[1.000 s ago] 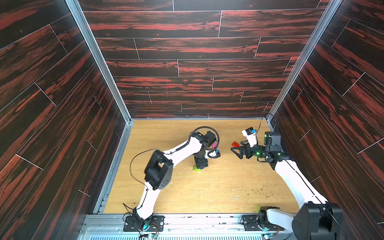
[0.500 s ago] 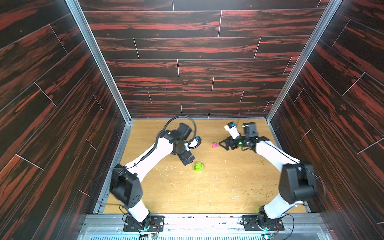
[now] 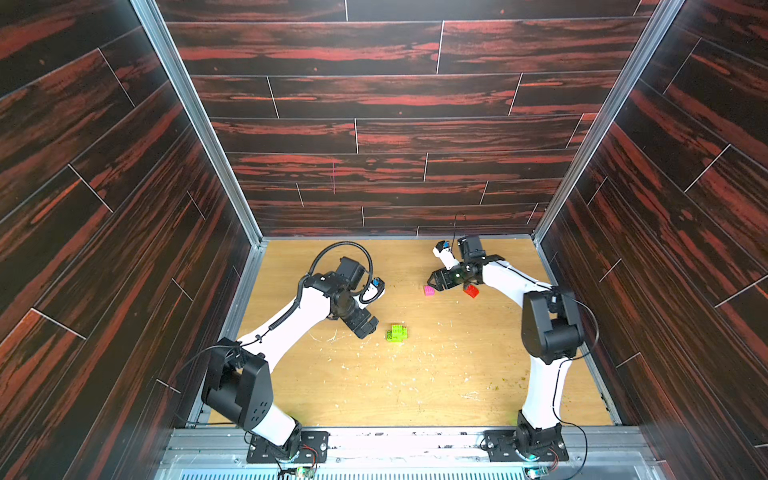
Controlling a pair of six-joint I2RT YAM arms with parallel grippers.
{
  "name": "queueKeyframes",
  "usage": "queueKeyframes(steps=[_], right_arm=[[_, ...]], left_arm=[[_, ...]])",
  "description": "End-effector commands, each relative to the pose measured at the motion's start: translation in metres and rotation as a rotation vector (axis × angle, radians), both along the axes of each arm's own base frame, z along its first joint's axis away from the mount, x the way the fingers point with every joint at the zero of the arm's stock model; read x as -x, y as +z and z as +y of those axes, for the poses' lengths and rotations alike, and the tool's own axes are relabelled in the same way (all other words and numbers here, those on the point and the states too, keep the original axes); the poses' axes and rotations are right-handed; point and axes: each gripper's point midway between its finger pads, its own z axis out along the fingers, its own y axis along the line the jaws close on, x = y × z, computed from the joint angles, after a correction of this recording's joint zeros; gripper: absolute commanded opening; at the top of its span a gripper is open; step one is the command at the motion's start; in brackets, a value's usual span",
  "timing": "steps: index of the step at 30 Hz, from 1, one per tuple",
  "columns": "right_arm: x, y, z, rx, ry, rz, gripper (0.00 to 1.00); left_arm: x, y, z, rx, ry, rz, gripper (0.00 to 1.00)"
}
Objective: Assemble the letter s with lego
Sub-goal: Pick up the lego brick from the center of the board.
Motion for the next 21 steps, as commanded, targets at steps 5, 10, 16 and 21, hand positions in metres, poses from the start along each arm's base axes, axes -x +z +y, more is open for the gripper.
queueKeyframes(steps=[5,10,16,21], right_arm=[[-0.004,-0.044,0.008,0.054,-0.225,0.134,0.72],[-0.008,-0.056,0.011,0.111,-0.284,0.13,0.66],[-0.007,-0.069,0.018,0.154,-0.315,0.159,0.56],[-0.004,-0.073,0.018,0.194,-0.328,0.161,0.48]], left_arm=[[0.004,0.003,0.008,0.007,0.03,-0.018,1.0],[0.005,-0.001,0.011,0.009,0.037,-0.015,1.0],[0.008,-0.004,0.013,-0.001,0.034,0.001,1.0],[0.012,-0.008,0.016,-0.011,0.028,0.013,1.0]])
